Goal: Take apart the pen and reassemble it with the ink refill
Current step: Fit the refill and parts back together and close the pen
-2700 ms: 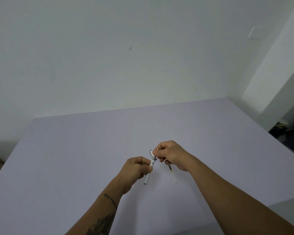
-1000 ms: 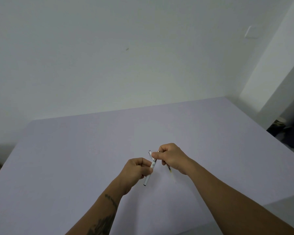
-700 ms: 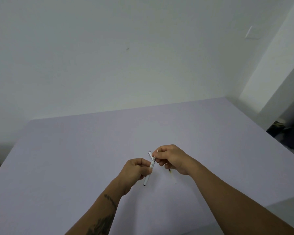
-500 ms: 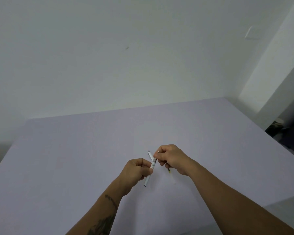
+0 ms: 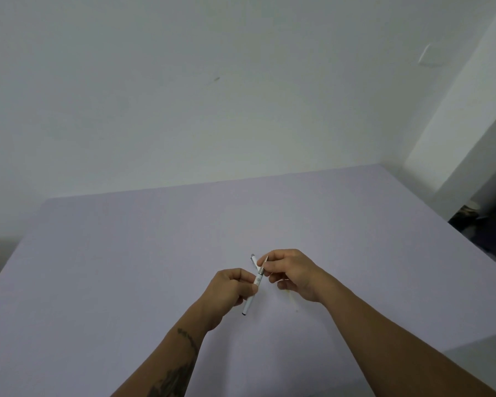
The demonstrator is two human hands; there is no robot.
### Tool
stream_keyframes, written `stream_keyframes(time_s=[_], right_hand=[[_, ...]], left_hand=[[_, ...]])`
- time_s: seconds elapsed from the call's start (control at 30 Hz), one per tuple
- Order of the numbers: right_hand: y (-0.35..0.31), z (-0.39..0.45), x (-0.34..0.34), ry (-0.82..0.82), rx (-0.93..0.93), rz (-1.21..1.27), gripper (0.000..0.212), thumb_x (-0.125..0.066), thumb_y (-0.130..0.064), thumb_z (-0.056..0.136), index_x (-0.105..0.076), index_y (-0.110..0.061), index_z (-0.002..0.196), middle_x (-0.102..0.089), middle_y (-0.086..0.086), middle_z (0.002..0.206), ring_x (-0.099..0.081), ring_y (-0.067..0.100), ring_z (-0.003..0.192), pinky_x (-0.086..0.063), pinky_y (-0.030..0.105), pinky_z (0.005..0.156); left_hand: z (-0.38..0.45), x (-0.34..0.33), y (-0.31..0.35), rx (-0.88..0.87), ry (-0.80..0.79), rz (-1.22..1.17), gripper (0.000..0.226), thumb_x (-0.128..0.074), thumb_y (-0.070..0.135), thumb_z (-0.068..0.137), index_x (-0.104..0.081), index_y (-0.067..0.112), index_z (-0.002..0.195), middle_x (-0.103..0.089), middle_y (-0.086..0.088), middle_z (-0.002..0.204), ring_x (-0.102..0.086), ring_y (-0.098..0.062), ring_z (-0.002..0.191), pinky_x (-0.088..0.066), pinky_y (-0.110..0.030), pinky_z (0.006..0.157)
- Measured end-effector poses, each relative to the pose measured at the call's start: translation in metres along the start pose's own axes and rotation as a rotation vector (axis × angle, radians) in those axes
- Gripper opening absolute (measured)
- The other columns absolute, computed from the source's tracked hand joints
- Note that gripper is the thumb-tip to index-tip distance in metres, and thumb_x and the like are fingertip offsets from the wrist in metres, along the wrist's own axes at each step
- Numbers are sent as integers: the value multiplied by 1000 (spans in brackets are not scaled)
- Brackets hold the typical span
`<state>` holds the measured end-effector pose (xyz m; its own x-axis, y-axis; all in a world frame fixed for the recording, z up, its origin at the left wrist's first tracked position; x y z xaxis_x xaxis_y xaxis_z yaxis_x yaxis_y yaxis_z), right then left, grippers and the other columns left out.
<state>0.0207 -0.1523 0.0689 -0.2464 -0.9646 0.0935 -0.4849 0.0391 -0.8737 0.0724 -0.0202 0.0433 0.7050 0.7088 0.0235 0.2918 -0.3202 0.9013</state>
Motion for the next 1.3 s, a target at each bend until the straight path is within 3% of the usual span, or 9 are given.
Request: stream_keyframes(time_s=[0.3,0.5,0.73,0.87,1.0,1.13,1.3], right_hand=[[-7,3,6,120,53,-84,20,-71,-14,86,-66,-14,67,-63,3,69,-57,12,59,-43,26,56],[-4,3,-1,34,15,28,13,-66,-12,89,-79,-13,92,-70,-1,76,-60,11,65,-47,24,59],[-9,7,2,117,62,-45,18,-69,-10,87,-70,-16,69,-69,7,85,-59,13,63,-46,25,58],[-14,7,4,147,95,-79,28,-73,-14,83,-61,-18,58,-67,-7,62,-57,11,56,-44,23,53],[-12,8,2,123,77,-88,24,-74,-21,83,-63,-21,61,-66,-7,62,-59,10,57,-47,24,56],[-10,7,-2,46,66,-31,7,-71,-17,87,-77,-17,83,-69,-3,71,-61,10,61,-49,23,59],[-11,7,3,94,91,-81,14,-70,-14,87,-70,-14,73,-69,-3,71,-60,9,60,-48,22,57]], left_hand=[[3,1,0,-17,10,2,15,-67,3,81,-73,16,77,-63,-8,77,-56,-23,78,-49,-35,76],[3,6,3,-9,17,-5,15,-66,3,82,-73,15,78,-64,-8,80,-56,-25,81,-49,-35,78],[3,7,4,-30,19,8,15,-67,3,81,-73,16,77,-63,-6,76,-55,-24,79,-48,-35,75],[2,7,5,-34,19,12,15,-66,3,81,-73,16,77,-64,-6,75,-55,-23,79,-48,-35,76],[1,6,6,-28,23,7,14,-67,3,81,-73,15,77,-62,-4,73,-54,-23,78,-48,-34,75],[1,7,8,-25,40,5,14,-66,3,82,-72,15,79,-62,-4,73,-54,-23,78,-48,-34,74],[0,4,9,-38,40,17,14,-65,3,83,-72,15,80,-61,-3,72,-54,-23,78,-49,-35,77]])
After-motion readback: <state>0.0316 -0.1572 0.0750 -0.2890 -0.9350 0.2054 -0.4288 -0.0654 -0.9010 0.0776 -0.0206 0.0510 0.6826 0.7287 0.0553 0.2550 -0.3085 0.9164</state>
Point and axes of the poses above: each hand's wrist, its own z-axis towards the middle knuckle, its own x-axis out of the back of the hand, y = z × x, the point moved 10 cm from there along z, towards the middle knuckle
